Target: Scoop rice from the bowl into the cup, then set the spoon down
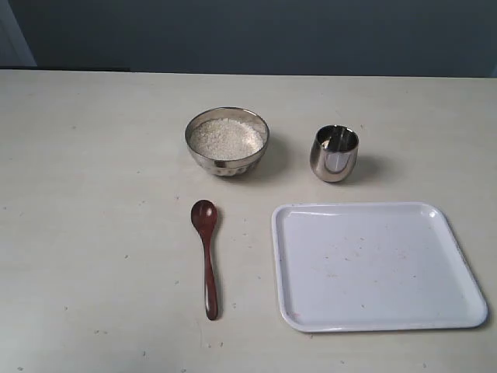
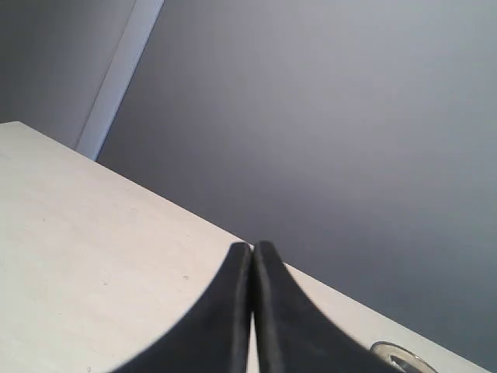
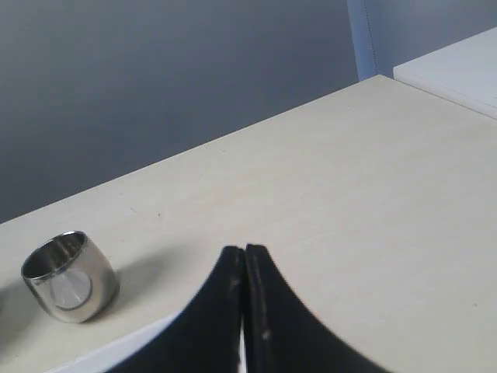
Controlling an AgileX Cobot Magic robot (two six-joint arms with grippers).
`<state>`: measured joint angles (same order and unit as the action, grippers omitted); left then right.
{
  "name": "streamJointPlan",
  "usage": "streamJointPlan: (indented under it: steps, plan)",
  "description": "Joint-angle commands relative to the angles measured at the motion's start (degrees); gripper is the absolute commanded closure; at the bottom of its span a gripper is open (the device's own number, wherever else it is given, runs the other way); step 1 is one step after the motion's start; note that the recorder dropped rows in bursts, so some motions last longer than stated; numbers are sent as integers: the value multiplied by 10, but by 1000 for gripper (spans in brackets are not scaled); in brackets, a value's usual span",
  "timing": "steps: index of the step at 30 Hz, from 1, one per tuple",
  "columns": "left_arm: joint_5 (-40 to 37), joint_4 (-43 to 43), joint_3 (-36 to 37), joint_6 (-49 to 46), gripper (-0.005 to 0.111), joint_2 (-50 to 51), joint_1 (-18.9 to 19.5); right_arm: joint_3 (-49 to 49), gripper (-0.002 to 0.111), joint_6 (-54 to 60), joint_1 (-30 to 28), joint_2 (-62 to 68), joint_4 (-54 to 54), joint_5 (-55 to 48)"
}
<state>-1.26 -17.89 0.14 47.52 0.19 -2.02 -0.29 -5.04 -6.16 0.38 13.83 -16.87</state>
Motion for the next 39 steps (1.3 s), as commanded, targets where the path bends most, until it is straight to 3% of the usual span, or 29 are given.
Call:
streamJointPlan:
  steps: [1,13,18,23,25,30,33,39]
  plan:
    - [8,-2,-1,-1,106,-2,2,3,109,4,2,-4,-2,8]
    - [8,-2,-1,-1,106,-2,2,3,109,4,1,-4,1,48]
    - [8,-2,-1,-1,106,-2,2,3,109,-57,1,-4,249,160]
    - [8,-2,-1,-1,106,-2,2,3,109,-57,1,-4,361,213]
    - [8,-2,-1,-1,106,-2,2,3,109,-57,2,-4,390,203]
    - [8,-2,-1,-1,106,-2,2,-3,109,-53,3,-4,448,52]
    - [8,-2,-1,-1,106,-2,2,-42,109,17,3,-4,448,-12]
    - [8,-2,-1,-1,106,-2,2,-148,109,305,3,-4,510,-57]
